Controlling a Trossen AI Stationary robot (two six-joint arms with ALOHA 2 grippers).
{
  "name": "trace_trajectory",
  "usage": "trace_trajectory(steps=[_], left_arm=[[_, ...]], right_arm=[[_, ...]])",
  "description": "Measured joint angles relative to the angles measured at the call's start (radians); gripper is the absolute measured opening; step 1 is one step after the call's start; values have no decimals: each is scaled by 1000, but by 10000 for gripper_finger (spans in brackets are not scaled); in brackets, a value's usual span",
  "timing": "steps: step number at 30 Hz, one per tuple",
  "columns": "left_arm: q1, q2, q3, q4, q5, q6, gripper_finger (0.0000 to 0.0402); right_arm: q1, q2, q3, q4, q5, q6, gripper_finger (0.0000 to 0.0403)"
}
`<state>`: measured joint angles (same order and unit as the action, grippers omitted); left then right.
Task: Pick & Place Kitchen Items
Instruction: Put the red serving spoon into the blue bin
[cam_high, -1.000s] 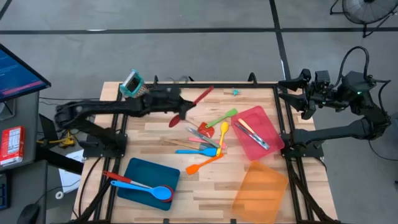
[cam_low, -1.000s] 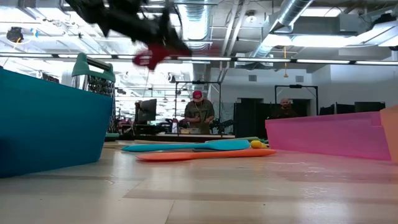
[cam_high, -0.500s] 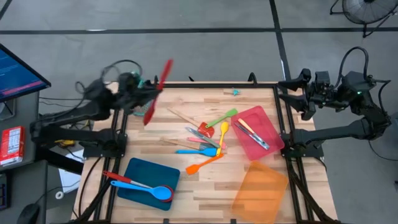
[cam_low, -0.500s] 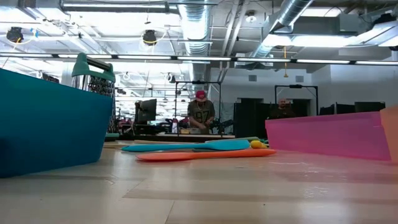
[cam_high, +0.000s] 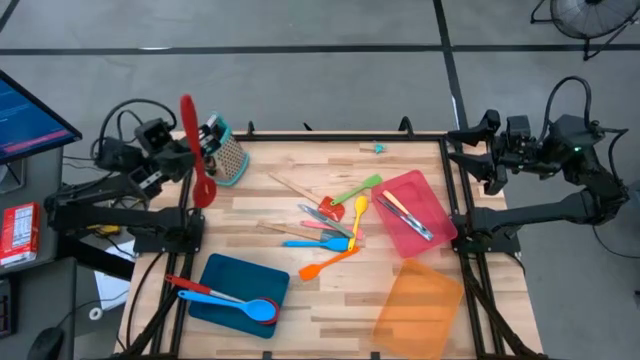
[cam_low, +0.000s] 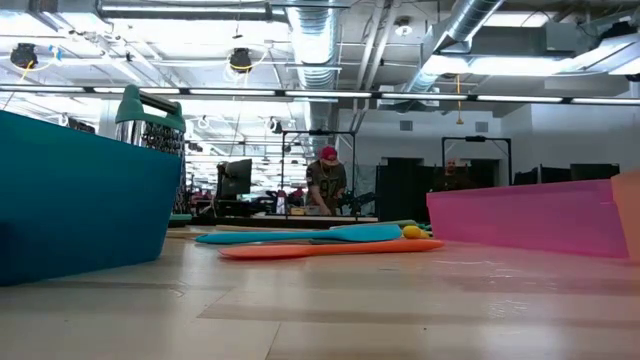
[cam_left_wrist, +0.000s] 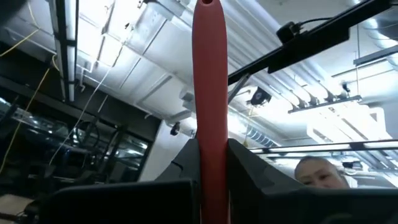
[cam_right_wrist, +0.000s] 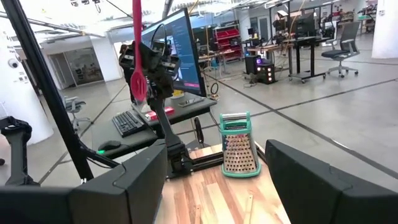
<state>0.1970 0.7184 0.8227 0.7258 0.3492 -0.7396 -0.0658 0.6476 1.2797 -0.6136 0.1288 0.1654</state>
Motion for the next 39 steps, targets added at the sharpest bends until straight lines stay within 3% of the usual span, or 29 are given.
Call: trace_trajectory(steps=[9,15,20,24,30,39], left_arm=[[0,6,0,3,0,13,27],[0,73,0,4,9,28,27],[0,160,0,47,25,-9,27],[0,222,0,148,52,-54,27],[-13,287,0,248,67,-98,27],[-39,333,0,280,69,-98,28]], right_arm=[[0,3,0,5,16,16,265],[-1,122,-1,172,41,-30,265],[-23,296,3,454,-157,-150,265],[-82,477,86,589,-369,-158,265],[-143,723,337,599,-624,-138,265],[-153,999,678,589,-833,-67,265]])
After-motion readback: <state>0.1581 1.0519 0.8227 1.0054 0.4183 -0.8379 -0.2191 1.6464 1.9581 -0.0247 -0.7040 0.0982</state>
